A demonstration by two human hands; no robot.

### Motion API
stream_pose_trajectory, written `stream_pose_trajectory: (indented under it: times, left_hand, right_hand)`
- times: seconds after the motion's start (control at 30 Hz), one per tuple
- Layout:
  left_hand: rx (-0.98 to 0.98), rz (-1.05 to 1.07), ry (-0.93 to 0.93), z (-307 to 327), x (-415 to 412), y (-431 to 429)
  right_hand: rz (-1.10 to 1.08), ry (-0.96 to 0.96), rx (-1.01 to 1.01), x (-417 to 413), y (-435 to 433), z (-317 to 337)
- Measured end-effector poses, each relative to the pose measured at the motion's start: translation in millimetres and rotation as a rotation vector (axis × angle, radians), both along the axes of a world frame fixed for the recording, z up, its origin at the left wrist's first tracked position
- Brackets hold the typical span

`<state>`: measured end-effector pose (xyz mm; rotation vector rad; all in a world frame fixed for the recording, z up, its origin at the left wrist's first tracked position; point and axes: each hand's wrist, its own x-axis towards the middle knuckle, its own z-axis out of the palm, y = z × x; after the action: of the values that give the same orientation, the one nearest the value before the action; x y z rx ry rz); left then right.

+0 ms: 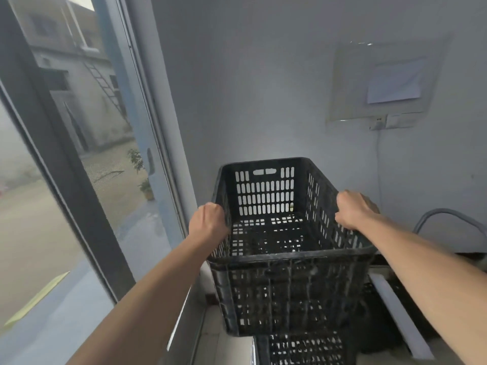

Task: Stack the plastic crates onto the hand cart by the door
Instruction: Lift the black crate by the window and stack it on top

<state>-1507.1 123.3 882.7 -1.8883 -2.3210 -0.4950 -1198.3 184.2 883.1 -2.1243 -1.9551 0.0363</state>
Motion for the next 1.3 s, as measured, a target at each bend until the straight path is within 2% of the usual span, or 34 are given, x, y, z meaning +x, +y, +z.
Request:
stream_pose_trajectory:
  times: [0.4, 0.77, 1.3]
  left_hand:
    - [-0.045, 0.069, -0.003, -9, 76, 10]
    - [-0.057, 0.097, 0.033, -28, 67, 23]
    - [-0.061, 0.111, -0.034, -48, 54, 51]
  right_hand:
    - [0.060, 0.024, -0.027, 76, 17, -13]
    - [0.086, 0.006, -0.033, 71, 33, -28]
    - [0.069, -0.004, -0.072, 59, 52, -39]
